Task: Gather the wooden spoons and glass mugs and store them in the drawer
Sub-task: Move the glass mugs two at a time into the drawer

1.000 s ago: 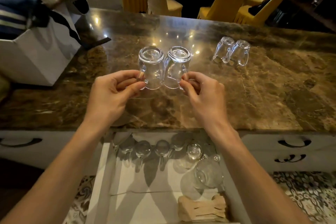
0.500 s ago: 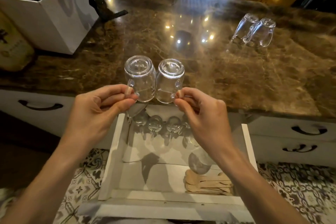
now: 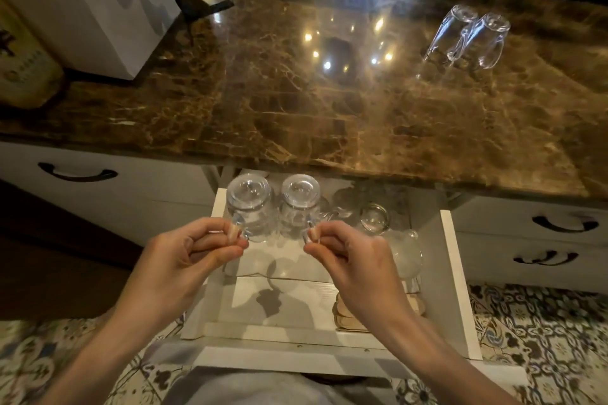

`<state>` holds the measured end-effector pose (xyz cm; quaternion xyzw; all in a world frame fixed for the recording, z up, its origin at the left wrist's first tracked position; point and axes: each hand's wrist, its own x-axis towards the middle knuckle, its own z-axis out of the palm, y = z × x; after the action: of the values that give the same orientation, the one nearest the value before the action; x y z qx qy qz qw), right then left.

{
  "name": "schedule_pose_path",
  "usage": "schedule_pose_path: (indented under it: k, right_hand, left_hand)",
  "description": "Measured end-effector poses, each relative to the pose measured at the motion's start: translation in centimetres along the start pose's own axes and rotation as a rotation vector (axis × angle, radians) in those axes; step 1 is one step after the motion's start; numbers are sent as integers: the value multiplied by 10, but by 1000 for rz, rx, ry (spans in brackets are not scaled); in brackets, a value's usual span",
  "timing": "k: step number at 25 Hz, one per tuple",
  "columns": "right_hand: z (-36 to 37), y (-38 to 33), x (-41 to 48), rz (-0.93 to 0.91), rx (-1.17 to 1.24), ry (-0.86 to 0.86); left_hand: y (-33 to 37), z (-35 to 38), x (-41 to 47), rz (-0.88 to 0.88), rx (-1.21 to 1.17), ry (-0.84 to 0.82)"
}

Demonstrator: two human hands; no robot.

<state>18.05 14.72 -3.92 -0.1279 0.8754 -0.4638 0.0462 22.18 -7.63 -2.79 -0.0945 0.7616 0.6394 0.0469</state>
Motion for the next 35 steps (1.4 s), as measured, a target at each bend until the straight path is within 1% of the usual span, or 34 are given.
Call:
schedule_pose_path:
  k: [3,7,13,16,22,24,27,30,35]
  right_hand:
    - [9,15,-4,101,38,-78]
    - [24,31,-7,172,36,-124]
    - [46,47,-3,333,19,-180]
    - [58,51,2,450,42,-179]
    - [76,52,14,532,-32,-179]
    - [80,51,18,575,-36,-160]
    - [81,56,22,610,-31,-131]
    - [81,62,23,640,-24,-115]
    - [89,71,26,669,-16,-101]
  left_hand:
    - [-13,8,-3,-83,37,-42]
    - [-28,16,1,-112,115,-72]
    - [-62,30,19,-213,252,-43]
    - [-74,36,23,-240,324,-23]
    - [-78,42,38,-223,462,-14]
    - [-78,45,43,-229,474,4]
    - [-81,51,49,-252,487,-20]
    - [-88,57,50,-296,428,-20]
    - [-102,58,50,-336,467,-34]
